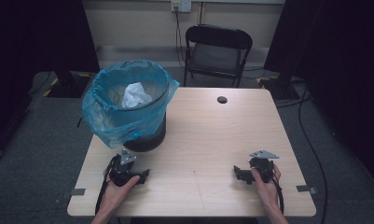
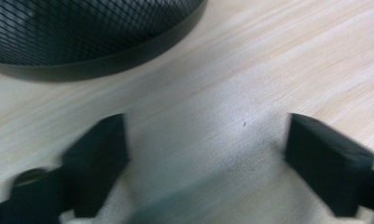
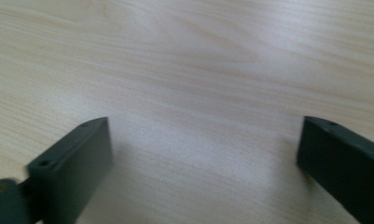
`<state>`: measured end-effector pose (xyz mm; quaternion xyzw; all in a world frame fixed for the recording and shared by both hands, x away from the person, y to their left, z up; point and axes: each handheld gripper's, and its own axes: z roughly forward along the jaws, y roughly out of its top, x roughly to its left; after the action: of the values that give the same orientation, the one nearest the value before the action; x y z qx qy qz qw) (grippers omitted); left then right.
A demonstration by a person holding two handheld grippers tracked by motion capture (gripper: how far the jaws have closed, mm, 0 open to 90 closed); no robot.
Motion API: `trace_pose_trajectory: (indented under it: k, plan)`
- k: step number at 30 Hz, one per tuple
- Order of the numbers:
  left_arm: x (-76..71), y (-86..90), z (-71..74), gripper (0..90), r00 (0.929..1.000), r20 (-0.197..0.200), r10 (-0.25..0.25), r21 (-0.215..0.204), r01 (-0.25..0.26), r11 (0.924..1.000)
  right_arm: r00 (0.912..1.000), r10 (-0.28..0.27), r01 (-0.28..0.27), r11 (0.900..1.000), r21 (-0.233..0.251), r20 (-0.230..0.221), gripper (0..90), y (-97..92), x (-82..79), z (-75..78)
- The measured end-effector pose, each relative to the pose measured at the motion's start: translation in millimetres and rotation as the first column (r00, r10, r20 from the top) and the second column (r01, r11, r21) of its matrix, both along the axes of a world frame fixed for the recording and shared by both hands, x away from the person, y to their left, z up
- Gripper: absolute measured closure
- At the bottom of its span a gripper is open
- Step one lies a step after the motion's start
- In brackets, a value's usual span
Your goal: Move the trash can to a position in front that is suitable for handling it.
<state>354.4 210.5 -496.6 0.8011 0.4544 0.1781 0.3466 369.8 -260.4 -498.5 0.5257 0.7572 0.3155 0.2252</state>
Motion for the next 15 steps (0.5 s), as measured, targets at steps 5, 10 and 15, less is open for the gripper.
trace_pose_trajectory:
  k: [5,10,15]
  plan:
    - [-2.5,0.7,3.0,16.1,1.0,-0.001,-0.004,-0.032,0.004,0.9995,0.9998,0.005,-0.005,0.9998,0.019,0.021,19.3,0.2,1.0,8.7]
    - [-9.5,3.5,12.4,18.0,0.9994,0.024,-0.024,-0.048,0.025,0.9985,0.9977,0.054,-0.057,0.9939,0.094,0.041,21.3,4.1,-1.8,17.4]
    - [-11.6,12.7,23.4,18.2,0.998,0.046,-0.042,-0.044,0.044,0.998,0.9915,0.114,-0.121,0.9852,0.121,0.062,24.2,16.3,-1.9,30.1]
